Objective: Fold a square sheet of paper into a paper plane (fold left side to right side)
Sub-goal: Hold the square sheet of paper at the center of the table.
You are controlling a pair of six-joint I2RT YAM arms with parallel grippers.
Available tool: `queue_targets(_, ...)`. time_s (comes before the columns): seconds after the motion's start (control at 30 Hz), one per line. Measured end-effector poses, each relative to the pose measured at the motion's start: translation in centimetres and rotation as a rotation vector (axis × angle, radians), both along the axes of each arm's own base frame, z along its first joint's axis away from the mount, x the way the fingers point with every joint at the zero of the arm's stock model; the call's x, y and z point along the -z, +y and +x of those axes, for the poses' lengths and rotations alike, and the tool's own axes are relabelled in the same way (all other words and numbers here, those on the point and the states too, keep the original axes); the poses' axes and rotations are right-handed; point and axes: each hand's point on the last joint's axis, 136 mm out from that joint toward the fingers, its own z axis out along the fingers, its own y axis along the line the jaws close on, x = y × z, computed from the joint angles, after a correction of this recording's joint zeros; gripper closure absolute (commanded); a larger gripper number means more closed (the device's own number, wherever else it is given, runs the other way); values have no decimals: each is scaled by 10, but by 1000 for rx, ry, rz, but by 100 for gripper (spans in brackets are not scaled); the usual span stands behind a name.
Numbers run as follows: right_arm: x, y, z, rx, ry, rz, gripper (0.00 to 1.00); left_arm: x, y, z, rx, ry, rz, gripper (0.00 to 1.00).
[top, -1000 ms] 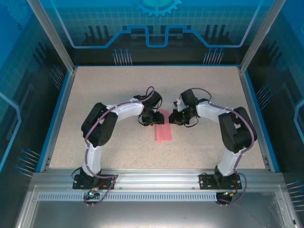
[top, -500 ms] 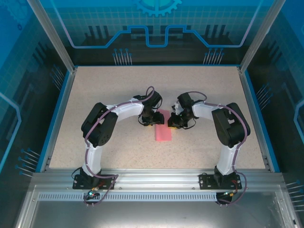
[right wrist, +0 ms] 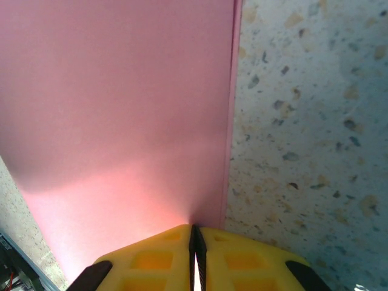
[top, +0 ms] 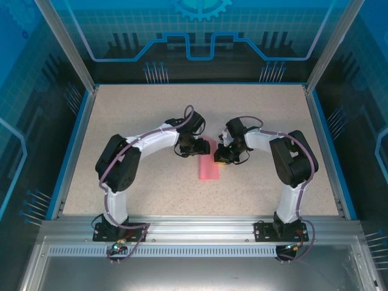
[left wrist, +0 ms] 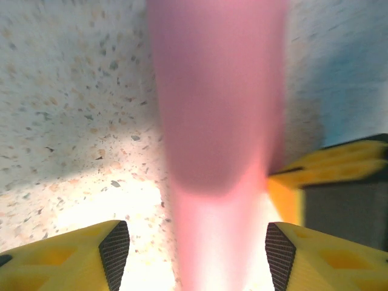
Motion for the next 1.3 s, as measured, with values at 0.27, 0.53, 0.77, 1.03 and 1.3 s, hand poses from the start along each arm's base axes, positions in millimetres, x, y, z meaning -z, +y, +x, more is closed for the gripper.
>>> queue_targets(0.27,-1,0,0,-2,0,-3,87,-35,-18,-6,44,-51,-174,49)
queue_targets(0.53,0,0,0,-6,-2,-3,87,-1,-34,-14,81,49,-235,53)
queue_targets(0.77,-1,-1,0,-6,1,-6,87,20,-31,-16,73,84,-203,54)
queue_targets(1.03,0,0,0,-15,-4,-13,87,43,-18,-20,48,103,-128,55)
queue_targets(1.3,-3,2,0,-39,-21,1,86,50,-14,-22,44,105,-119,55)
